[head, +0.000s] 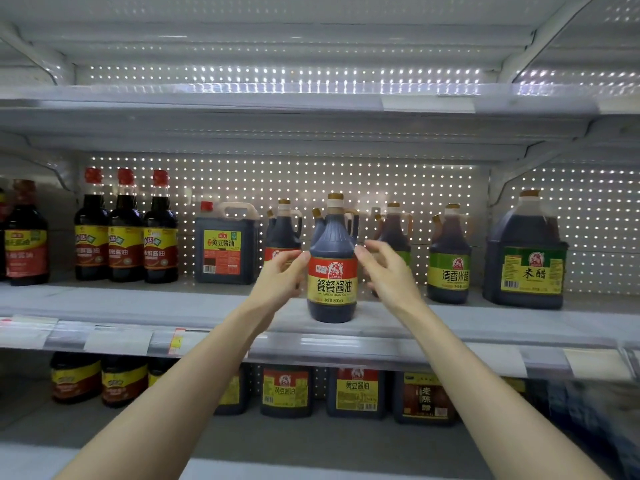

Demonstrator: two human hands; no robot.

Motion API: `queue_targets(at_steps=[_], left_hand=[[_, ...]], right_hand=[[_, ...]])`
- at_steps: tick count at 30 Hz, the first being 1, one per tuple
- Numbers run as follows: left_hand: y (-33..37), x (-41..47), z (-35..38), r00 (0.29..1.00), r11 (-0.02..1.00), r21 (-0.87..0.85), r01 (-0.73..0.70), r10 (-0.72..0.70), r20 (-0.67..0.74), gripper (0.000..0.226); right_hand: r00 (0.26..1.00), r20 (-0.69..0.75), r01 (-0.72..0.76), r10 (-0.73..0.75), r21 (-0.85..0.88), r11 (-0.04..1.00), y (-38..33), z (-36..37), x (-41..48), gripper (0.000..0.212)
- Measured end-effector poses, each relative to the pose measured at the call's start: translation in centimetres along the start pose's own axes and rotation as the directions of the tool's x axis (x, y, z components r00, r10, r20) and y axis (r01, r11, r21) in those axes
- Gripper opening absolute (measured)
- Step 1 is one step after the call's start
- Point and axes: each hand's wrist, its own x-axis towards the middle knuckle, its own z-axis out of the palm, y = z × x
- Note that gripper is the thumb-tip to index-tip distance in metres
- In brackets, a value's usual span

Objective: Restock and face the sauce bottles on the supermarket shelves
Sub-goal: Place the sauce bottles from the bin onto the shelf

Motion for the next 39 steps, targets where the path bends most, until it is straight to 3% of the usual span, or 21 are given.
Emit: queue_targets(at_steps=[7, 11, 16, 26, 30, 34, 39], left_hand=[[3.2, -4.1, -2.4, 0.987, 0.988, 0.074, -0.139, 0.144, -0.073, 0.041], [4.2, -7.6, -5.4, 0.975, 0.976, 0.115, -0.185, 0.197, -0.105, 0.041], [5.2, -13.3, -11.5, 0.963, 0.968, 0.177, -0.179, 0.209, -0.172, 0.06], [5.6, -27.3, -31.1, 0.922, 0.96, 0.274, -0.062, 0.16, -0.353, 0.057], [6.3, -34.1, -40.4, 0.875, 0.95, 0.311, -0.015, 0.163, -0.456, 0.043], [7.1, -40.0, -48.5, 0.84, 0.942, 0.332, 0.043, 0.146, -0.523, 0.047], [7.8, -44.7, -57.0, 0.779, 0.927, 0.362, 0.103, 0.151, -0.608, 0.054]], right_hand=[[0.988, 0.031, 0.15, -0.153, 0.099, 0.984, -4.6, -0.1, -2.4, 0.043], [0.975, 0.079, 0.188, -0.209, 0.213, 0.959, -6.1, 2.7, -3.8, 0.025], [0.958, 0.154, 0.171, -0.24, 0.361, 0.917, -9.5, 8.3, -7.3, 0.028], [0.889, 0.336, 0.107, -0.312, 0.51, 0.853, -19.5, 25.5, -18.2, 0.028], [0.855, 0.403, 0.044, -0.325, 0.57, 0.821, -24.6, 34.4, -23.7, 0.037], [0.813, 0.471, -0.017, -0.342, 0.607, 0.795, -29.2, 42.2, -27.9, 0.026], [0.77, 0.515, -0.048, -0.377, 0.636, 0.77, -34.0, 50.1, -31.8, 0.025]])
